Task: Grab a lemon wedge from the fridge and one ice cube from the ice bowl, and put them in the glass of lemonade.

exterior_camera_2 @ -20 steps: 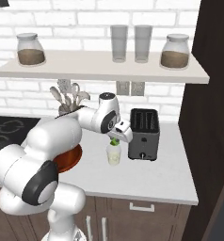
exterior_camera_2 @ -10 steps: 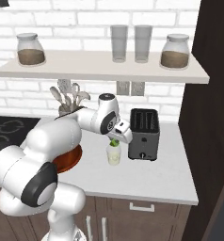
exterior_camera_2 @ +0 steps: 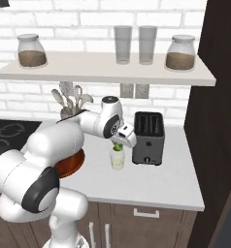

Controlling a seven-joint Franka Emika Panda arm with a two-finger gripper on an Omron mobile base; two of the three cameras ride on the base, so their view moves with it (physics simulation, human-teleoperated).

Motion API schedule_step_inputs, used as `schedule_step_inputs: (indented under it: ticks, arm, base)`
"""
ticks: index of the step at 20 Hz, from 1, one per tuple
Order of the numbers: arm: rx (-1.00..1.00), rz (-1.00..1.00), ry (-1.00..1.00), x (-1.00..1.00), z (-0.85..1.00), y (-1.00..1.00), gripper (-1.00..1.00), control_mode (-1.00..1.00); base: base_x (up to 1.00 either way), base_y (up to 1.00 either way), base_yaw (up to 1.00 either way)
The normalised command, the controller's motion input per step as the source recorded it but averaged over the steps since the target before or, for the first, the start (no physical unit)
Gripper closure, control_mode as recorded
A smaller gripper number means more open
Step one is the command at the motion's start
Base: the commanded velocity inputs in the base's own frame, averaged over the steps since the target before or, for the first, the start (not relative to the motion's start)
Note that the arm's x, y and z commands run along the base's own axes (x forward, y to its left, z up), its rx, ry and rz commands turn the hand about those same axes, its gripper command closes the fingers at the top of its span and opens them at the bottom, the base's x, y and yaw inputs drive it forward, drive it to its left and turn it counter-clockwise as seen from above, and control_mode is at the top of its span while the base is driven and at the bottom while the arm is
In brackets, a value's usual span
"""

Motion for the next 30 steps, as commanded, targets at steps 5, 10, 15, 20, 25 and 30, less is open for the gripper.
schedule_step_inputs:
  ticks: [5,10,15,20,25,30]
  arm:
    - [0.00,0.00,0.00,0.00,0.00,0.00,-1.00,-1.00]
    - [0.00,0.00,0.00,0.00,0.01,0.00,-1.00,-1.00]
    - [0.03,0.00,-0.06,0.00,0.18,-0.04,-1.00,-1.00]
    - [0.08,0.00,-0.12,-0.10,0.33,-0.01,-1.00,-1.00]
    - [0.10,0.00,-0.18,-0.49,0.34,0.00,-1.00,-1.00]
    - [0.03,0.01,-0.11,-0.96,0.09,-0.02,-1.00,-1.00]
  base:
    - [0.00,0.00,0.00]
    - [0.00,0.00,0.00]
    - [0.00,0.00,0.00]
    - [0.00,0.00,0.00]
    - [0.00,0.00,0.00]
    - [0.00,0.00,0.00]
